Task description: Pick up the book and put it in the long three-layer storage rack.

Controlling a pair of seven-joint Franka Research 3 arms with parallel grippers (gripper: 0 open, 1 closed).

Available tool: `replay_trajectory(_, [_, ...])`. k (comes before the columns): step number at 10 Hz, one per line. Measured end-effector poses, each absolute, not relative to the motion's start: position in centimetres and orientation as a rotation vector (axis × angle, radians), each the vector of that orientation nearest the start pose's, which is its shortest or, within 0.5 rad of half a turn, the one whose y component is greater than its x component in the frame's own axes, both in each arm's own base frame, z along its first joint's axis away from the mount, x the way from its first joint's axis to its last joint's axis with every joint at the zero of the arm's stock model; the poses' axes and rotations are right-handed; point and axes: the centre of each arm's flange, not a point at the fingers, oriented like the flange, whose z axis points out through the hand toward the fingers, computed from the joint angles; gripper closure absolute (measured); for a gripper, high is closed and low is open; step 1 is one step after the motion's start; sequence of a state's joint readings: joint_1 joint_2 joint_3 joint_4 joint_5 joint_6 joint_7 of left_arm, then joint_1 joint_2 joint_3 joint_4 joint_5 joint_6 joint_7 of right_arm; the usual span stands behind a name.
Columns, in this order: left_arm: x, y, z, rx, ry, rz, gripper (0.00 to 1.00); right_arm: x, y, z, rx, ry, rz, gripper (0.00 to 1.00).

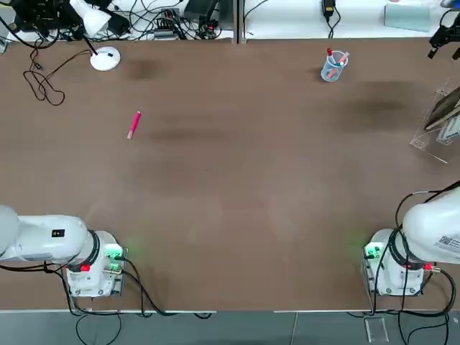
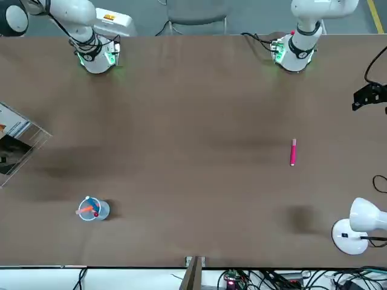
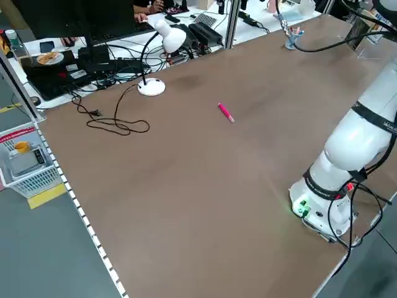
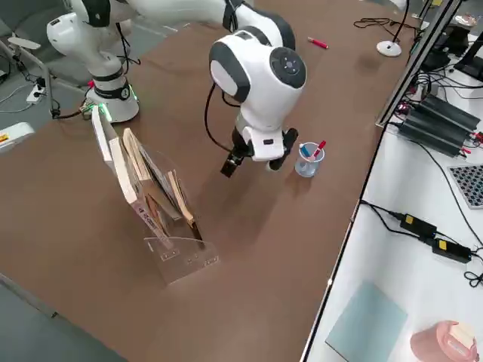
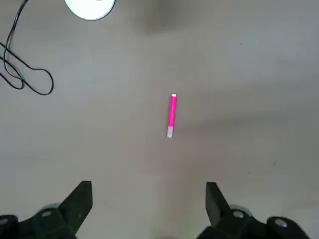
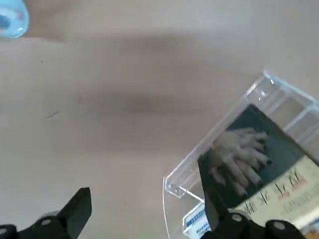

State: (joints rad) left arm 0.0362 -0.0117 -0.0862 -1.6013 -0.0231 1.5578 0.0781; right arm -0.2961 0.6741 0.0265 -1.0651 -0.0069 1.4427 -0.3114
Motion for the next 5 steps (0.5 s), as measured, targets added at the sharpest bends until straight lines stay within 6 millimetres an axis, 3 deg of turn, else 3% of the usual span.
replay_trajectory(5, [55.3,-2.6,61.3,-3.159,0.189,0.05,0.0,69.3,-16.3,42.0,-3.037,-0.144,0.368,0.0])
